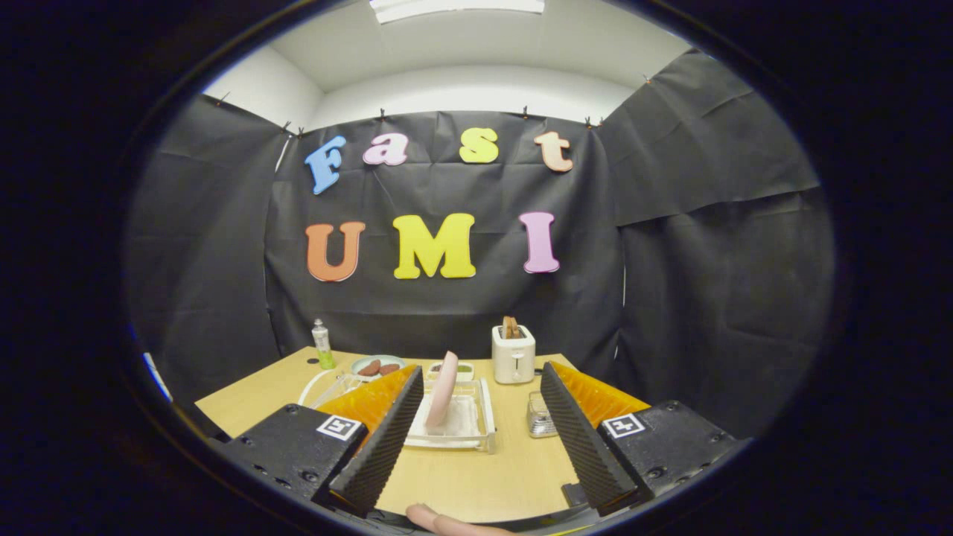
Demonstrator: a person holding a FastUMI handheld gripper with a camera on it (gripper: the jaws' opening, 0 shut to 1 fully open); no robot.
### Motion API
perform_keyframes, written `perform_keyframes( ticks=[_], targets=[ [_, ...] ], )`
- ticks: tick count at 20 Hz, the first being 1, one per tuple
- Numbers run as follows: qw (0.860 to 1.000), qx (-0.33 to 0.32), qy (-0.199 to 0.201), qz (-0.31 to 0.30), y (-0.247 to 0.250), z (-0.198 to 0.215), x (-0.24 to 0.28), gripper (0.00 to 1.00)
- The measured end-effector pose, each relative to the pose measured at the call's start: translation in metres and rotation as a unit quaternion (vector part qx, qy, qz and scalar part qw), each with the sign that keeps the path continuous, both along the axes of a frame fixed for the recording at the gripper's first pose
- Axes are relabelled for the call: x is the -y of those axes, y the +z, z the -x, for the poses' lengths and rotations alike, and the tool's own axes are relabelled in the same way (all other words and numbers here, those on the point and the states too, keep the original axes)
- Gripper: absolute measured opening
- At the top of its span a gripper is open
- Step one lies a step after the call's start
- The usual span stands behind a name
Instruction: Take the plate from the dish rack, then take the spoon from the basket and place it into the plate.
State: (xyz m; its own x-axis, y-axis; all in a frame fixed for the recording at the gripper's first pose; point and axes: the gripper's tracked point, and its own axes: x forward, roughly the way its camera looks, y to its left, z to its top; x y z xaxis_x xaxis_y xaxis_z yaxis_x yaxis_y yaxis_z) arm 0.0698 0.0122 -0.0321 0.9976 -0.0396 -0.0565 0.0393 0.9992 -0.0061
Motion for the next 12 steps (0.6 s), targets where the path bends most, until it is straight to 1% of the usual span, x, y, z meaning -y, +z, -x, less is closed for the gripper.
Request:
perform_keyframes(
  ticks=[3, 8, 10, 11, 12],
  targets=[
    [1.0, -0.023, 0.004, 0.008, -0.01, -0.035, -0.003, 1.0],
    [0.996, -0.088, 0.023, -0.013, -0.023, -0.107, -0.022, 1.0],
    [0.989, -0.139, 0.043, -0.024, -0.034, -0.134, -0.038, 1.0],
    [0.986, -0.156, 0.054, -0.022, -0.036, -0.148, -0.047, 1.0],
    [0.983, -0.176, 0.056, -0.015, -0.039, -0.163, -0.053, 1.0]
  ],
)
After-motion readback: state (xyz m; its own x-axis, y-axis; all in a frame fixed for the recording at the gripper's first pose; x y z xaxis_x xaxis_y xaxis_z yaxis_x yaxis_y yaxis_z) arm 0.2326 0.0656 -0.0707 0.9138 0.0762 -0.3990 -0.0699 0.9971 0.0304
